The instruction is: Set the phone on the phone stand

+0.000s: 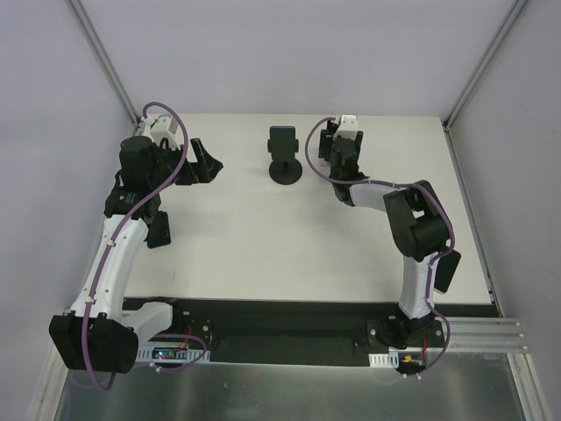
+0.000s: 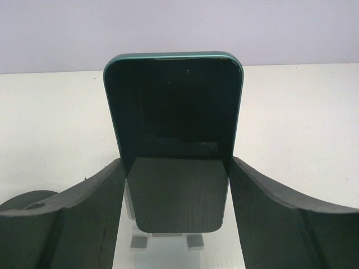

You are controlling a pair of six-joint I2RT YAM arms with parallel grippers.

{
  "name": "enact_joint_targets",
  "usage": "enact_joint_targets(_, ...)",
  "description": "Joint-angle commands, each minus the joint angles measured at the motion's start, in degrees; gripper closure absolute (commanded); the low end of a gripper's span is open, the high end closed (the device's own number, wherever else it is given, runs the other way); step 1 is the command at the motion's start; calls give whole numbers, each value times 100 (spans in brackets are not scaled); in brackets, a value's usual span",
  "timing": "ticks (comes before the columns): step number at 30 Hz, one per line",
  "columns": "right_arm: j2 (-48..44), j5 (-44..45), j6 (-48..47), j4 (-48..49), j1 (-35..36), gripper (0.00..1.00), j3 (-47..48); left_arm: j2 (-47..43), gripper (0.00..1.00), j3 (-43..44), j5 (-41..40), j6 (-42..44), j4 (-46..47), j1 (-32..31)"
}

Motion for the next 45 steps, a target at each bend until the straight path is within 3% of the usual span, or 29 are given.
enact_joint_targets(1, 29, -122, 34, 693, -9, 99, 314, -32, 2, 44, 181, 41, 214, -35)
enact_joint_targets(39, 248, 343, 254, 526, 140, 99, 165, -14, 2, 53, 260, 15, 214, -18)
enact_joint_targets(42, 240, 361, 254, 517, 140, 91, 121, -6, 2, 53, 251, 15, 214, -18)
enact_joint_targets(43, 248, 370, 254, 499, 149, 80, 112, -14, 2, 53, 242, 15, 214, -18)
enact_joint_targets(45, 205, 396, 254, 473, 149, 68, 94, -6, 2, 53, 234, 24, 206, -18)
